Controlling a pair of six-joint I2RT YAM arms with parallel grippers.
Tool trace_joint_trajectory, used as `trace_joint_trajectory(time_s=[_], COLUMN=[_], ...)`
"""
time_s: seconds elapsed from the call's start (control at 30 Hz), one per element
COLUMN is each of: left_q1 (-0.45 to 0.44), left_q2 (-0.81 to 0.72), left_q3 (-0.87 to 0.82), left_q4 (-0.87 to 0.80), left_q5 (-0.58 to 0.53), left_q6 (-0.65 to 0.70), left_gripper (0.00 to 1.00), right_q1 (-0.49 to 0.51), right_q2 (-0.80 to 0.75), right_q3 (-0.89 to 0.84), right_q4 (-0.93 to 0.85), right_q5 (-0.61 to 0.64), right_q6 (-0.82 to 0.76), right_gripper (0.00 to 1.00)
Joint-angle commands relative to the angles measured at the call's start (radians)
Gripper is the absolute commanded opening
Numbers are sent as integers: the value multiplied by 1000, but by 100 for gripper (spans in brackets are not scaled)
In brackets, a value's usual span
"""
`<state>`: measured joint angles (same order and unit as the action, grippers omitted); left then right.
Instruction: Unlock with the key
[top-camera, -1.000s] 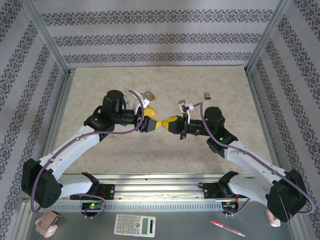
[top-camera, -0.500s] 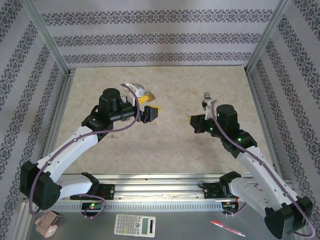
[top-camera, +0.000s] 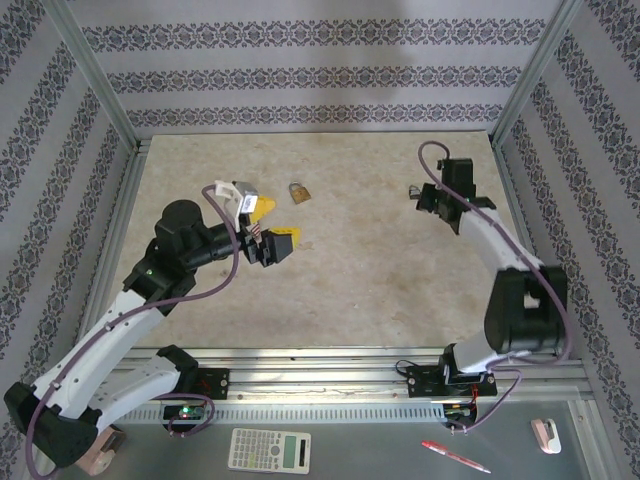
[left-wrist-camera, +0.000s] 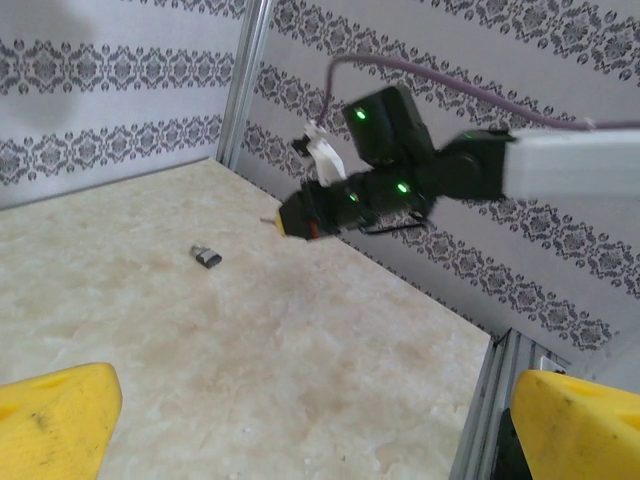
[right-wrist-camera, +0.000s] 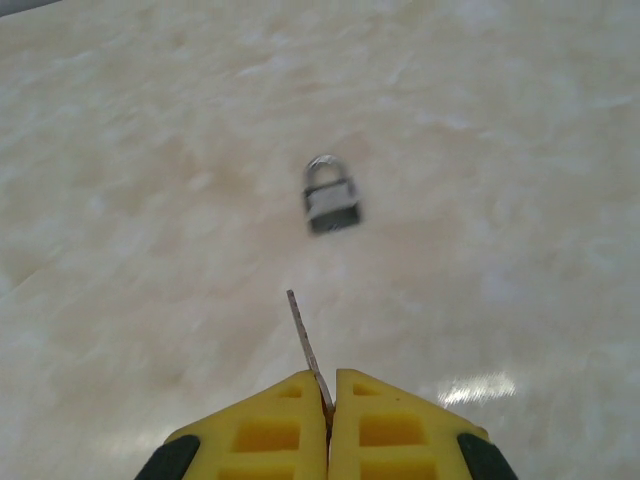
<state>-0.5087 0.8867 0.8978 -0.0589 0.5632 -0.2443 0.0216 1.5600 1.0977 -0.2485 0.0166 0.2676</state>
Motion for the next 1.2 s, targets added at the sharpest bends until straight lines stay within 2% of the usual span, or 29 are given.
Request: trace_joint_trajectory(time_s=[0.0,0.2,0.43,0.97,1.17], left_q1=[-4,-5,-4,-4,-4], left_q2=[-26,-27,-58,-65,-86], left_q3=[-28,-59,-94,-100,-103], left_q4=[-50,-24,-25,-46,-71], left_q5=[-21,-54,-98,-132,-149], left_q6=[-14,-50,-40,-36,-19], left_gripper=[100,100,100,100,99], right_q1=[-12,-22,-38,-42,-34], right_q2=[130,362,525,681,702], right_q3=[111,277,431,606,651], right_q4=[28,25,-33,-187,-238], right_q5=[74,88,87,86,70], right_q6=[-37,-44,-30,-133,-121], right_gripper=[0,0,0,0,0])
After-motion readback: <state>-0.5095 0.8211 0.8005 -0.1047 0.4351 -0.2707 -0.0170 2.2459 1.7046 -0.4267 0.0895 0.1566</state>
